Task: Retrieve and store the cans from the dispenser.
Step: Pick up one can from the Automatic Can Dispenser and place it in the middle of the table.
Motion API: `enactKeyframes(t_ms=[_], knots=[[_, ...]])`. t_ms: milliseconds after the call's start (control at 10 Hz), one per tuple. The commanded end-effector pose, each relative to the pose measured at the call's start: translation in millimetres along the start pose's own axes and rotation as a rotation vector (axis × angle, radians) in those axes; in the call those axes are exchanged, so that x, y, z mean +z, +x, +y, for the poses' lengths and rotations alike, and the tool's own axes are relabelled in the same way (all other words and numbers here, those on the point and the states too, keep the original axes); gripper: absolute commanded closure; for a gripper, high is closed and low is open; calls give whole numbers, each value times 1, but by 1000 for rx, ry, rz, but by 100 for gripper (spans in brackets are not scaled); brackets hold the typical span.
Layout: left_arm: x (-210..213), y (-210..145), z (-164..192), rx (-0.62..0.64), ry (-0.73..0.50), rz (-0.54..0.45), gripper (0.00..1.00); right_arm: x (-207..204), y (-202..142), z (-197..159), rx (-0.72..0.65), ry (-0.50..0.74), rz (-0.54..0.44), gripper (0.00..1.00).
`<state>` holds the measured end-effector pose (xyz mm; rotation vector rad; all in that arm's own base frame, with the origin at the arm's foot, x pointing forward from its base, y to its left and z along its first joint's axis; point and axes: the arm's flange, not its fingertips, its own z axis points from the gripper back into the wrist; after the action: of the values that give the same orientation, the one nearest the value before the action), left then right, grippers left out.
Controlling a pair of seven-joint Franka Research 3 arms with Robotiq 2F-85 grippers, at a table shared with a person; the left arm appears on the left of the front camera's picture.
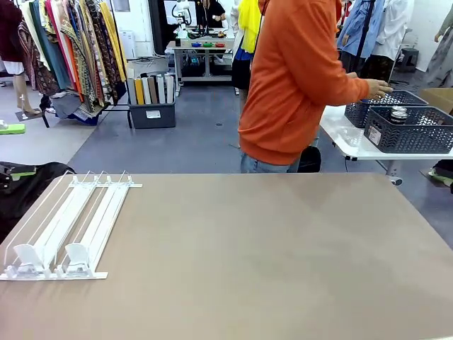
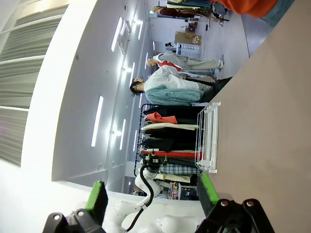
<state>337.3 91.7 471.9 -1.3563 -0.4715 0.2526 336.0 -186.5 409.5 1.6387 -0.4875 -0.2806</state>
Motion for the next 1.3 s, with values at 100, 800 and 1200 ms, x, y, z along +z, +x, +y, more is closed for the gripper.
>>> enactKeyframes(t_ms=[100, 800, 1200], knots=[[-2, -2, -3, 9, -18, -11, 0, 0, -1, 1, 8, -3, 15, 0], [-2, -2, -3, 9, -18, -11, 0, 0, -1, 1, 8, -3, 15, 0], [-2, -2, -3, 9, -18, -11, 0, 0, -1, 1, 8, -3, 15, 0]])
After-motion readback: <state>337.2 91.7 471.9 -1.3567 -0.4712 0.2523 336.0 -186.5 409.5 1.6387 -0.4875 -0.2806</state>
